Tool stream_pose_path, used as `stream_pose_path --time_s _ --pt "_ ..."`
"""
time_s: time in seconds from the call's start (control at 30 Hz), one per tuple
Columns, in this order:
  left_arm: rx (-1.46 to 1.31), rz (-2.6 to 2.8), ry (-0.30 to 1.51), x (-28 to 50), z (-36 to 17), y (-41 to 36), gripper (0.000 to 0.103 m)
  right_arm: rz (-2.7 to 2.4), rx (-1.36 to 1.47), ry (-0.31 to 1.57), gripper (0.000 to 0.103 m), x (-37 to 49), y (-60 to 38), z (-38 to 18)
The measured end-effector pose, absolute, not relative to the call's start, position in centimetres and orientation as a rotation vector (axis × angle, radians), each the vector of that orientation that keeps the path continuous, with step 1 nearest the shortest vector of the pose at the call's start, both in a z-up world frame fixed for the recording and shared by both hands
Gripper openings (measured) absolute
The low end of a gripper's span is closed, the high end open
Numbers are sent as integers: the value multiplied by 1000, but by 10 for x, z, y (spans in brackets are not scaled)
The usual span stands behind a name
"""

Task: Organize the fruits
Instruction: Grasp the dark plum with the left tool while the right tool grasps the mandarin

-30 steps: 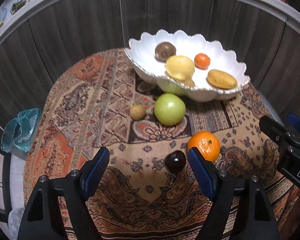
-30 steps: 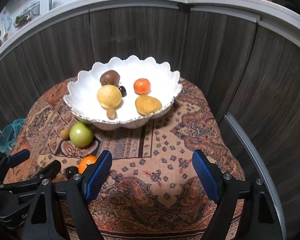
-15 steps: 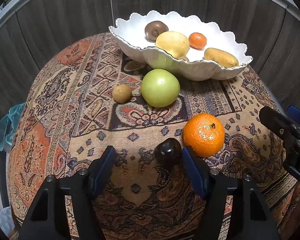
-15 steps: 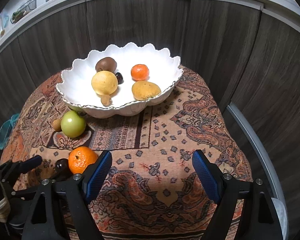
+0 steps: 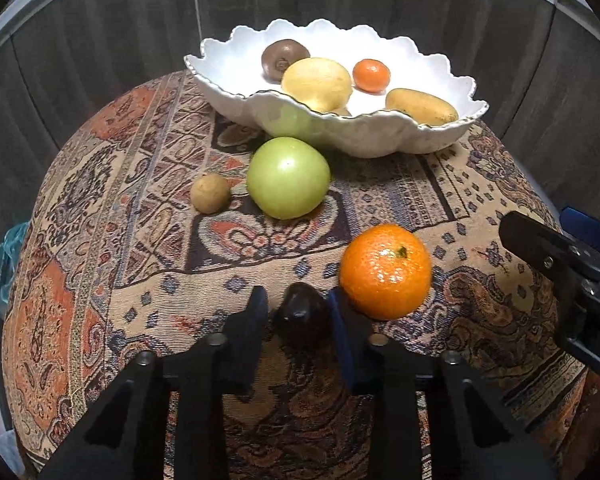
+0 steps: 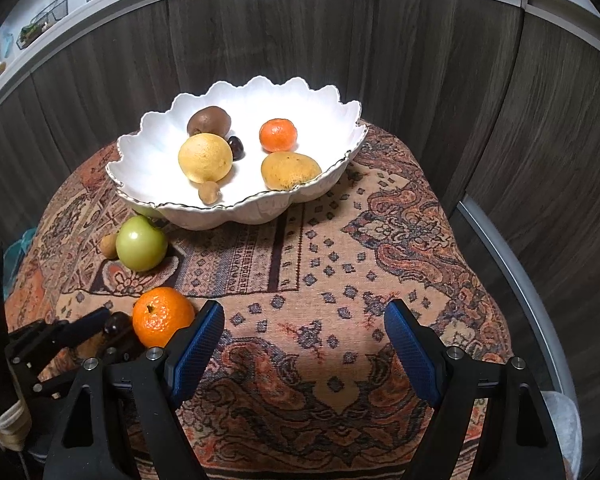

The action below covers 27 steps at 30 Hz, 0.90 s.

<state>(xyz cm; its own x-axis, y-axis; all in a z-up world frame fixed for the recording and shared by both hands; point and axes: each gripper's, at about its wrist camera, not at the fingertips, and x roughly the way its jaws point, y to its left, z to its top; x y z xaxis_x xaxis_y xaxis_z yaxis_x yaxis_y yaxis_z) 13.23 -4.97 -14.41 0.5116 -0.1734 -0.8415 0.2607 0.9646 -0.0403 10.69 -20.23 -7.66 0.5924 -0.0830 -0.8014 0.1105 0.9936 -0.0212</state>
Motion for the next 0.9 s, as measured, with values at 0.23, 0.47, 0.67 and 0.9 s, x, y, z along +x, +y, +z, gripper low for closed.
stream_pose_path --time_s 0.23,0.47,0.67,0.9 --pt "93 -265 1006 130 -141 -41 27 -115 26 927 83 107 -200 -73" --pt "70 -233 983 128 -127 -17 27 -83 -11 913 83 108 -180 -63" --pt "49 -181 943 130 -113 14 27 -35 -26 918 83 115 -156 -58" --pt "-2 -134 945 136 -112 47 27 -1 -68 959 83 126 -127 -68"
